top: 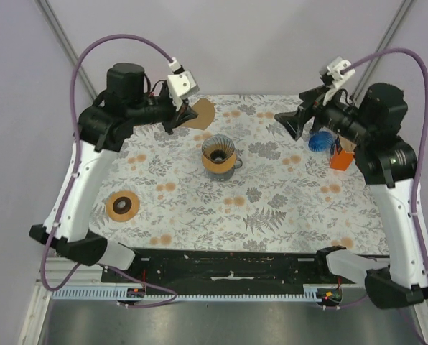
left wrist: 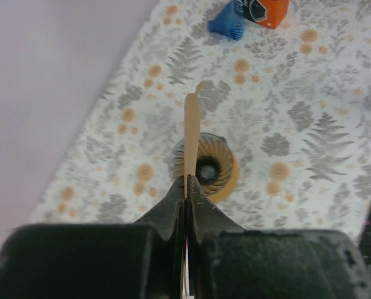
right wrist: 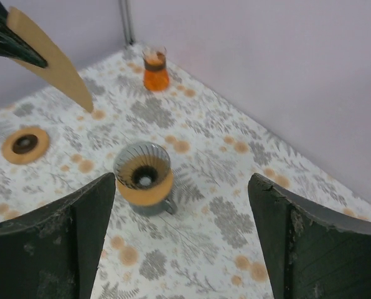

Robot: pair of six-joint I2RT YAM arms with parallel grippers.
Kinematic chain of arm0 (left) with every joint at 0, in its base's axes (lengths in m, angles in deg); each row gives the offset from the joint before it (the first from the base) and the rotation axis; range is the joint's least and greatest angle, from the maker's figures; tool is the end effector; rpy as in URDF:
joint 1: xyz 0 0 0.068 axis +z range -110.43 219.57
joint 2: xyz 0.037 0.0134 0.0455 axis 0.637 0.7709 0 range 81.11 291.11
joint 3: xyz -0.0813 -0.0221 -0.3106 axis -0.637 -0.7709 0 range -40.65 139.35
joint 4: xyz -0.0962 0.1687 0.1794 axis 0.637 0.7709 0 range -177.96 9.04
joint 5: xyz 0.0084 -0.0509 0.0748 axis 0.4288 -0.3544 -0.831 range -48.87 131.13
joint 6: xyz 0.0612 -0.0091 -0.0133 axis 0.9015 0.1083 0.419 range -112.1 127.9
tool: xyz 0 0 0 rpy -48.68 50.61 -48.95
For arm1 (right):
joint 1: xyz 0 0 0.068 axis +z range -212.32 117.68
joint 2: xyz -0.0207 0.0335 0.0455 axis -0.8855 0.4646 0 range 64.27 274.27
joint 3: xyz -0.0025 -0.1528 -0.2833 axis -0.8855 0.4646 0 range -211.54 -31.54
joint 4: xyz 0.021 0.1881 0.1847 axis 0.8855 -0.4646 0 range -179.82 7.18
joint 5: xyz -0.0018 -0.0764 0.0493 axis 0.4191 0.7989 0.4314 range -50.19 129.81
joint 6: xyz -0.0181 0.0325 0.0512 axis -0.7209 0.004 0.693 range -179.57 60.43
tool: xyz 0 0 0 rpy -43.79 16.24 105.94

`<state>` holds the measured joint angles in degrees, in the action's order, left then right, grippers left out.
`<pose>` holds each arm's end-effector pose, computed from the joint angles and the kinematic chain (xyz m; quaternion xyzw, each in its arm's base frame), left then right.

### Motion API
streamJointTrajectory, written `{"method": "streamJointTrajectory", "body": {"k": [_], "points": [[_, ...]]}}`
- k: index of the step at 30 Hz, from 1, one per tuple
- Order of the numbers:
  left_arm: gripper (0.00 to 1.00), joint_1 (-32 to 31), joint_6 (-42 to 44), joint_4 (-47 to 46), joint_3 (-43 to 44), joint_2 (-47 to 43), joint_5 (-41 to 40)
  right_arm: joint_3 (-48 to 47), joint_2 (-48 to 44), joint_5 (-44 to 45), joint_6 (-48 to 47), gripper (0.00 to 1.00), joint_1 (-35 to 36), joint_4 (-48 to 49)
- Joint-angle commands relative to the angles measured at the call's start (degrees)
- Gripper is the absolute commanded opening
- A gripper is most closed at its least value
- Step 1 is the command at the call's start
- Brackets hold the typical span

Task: Place the coffee filter in the dripper
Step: Pick up the coffee filter from the coffee dripper, then adjust the coffee filter.

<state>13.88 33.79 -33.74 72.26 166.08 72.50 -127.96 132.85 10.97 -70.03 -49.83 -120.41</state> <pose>0.2477 -0.1473 0.5448 0.4842 0.6742 -0.2287 0.5087 0.2015 0.0686 0.5555 -0.3045 0.6938 0.2014 0.6207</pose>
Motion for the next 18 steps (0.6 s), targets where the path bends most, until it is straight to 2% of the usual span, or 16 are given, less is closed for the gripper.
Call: {"method": "streamJointTrajectory", "body": {"k": [1,5,9,13,15,18], "points": [[0.02,-1.6,18.5,-1.0,-1.0,-7.5,-5.7,9.5,-6.5,-10.3,18.3,0.91,0.4,22.1],[0.02,-8.0,36.5,-15.3,-16.1,-18.6,-15.9,13.4,-7.5,-13.6,30.5,0.82,3.0,29.7],[0.02,-14.9,60.8,-44.2,-40.8,-31.9,-23.5,15.6,-6.2,-14.8,38.4,0.77,7.0,35.8],[0.02,-17.3,79.9,-65.2,-55.0,-36.8,-23.0,15.4,-4.6,-13.4,41.0,0.71,11.7,37.1],[0.02,-17.4,88.4,-71.9,-60.1,-38.2,-20.8,15.9,-4.2,-12.5,41.3,0.70,14.4,39.0],[0.02,-17.5,96.4,-78.3,-65.6,-39.5,-18.6,16.9,-3.2,-11.5,42.1,0.69,17.7,39.2]]}}
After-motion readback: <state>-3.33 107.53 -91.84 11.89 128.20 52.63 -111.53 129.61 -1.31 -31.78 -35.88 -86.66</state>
